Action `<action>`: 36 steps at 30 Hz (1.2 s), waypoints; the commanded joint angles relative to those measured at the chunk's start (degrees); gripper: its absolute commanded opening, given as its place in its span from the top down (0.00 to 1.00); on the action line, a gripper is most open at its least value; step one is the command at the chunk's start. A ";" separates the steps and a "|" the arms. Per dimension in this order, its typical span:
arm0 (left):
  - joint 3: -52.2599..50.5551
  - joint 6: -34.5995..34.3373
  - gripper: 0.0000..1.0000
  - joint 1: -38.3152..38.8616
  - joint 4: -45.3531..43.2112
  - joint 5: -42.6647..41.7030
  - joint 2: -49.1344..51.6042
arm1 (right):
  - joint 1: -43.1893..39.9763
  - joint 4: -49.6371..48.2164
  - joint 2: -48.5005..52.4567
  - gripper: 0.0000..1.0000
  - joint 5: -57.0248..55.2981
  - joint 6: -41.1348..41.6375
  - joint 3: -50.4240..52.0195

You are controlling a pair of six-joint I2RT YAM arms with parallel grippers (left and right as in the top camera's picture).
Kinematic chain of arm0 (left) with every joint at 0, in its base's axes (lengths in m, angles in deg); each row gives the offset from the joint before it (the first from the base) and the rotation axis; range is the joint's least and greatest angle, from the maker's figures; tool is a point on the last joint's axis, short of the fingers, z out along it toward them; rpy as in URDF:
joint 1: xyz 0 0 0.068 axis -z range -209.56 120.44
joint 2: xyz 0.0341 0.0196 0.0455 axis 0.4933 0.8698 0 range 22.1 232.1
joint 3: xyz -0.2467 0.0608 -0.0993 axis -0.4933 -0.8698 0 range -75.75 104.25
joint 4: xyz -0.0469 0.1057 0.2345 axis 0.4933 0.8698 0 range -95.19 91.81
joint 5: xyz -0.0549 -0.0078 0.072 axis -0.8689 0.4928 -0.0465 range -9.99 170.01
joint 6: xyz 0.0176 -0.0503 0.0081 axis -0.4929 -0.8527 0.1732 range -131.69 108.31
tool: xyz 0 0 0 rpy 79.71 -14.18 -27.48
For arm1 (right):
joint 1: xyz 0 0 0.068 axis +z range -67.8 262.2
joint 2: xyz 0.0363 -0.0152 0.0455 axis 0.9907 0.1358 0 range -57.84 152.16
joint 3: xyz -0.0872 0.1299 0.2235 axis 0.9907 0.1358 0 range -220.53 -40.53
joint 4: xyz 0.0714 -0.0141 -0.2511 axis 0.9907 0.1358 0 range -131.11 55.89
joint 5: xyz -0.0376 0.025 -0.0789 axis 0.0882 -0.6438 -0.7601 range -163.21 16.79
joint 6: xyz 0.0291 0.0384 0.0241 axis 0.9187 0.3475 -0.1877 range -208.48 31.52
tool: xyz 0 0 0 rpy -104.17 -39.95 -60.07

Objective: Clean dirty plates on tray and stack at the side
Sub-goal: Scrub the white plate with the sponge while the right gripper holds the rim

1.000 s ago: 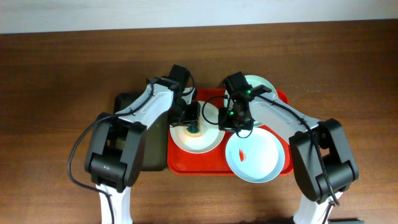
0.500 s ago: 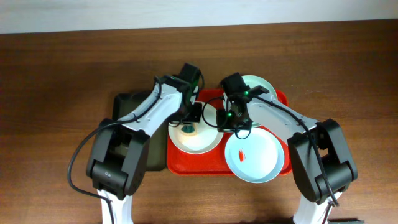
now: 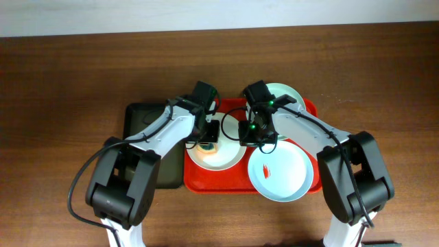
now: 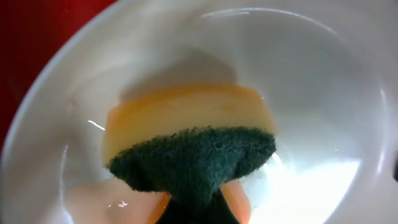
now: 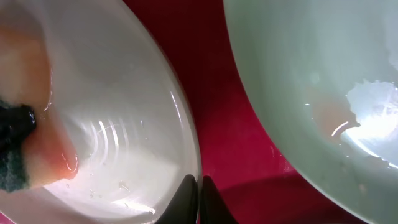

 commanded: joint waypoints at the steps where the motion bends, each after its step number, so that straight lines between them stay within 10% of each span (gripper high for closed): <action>1: -2.89 0.48 1.00 1.03 0.07 -13.62 2.51 | 1.53 -0.15 0.55 0.96 1.60 -1.03 0.33; 5: -0.07 0.46 1.00 0.96 0.24 -13.75 -3.89 | 1.53 -0.02 0.55 0.96 1.60 -1.03 0.33; 10: -0.04 -1.49 1.00 1.03 2.19 5.99 -11.45 | 1.53 0.00 0.55 0.96 1.57 -1.03 0.33; 18: -0.28 -3.21 1.00 0.85 0.39 9.53 1.07 | 1.53 0.00 0.55 0.96 1.42 -1.03 0.33; 28: 5.90 3.82 1.00 -2.16 4.57 -30.10 6.12 | 1.53 0.00 0.55 0.96 1.42 -1.03 0.33; 36: 11.80 0.39 1.00 -3.91 14.23 3.39 1.01 | 1.53 0.02 0.55 0.96 1.42 -1.03 0.33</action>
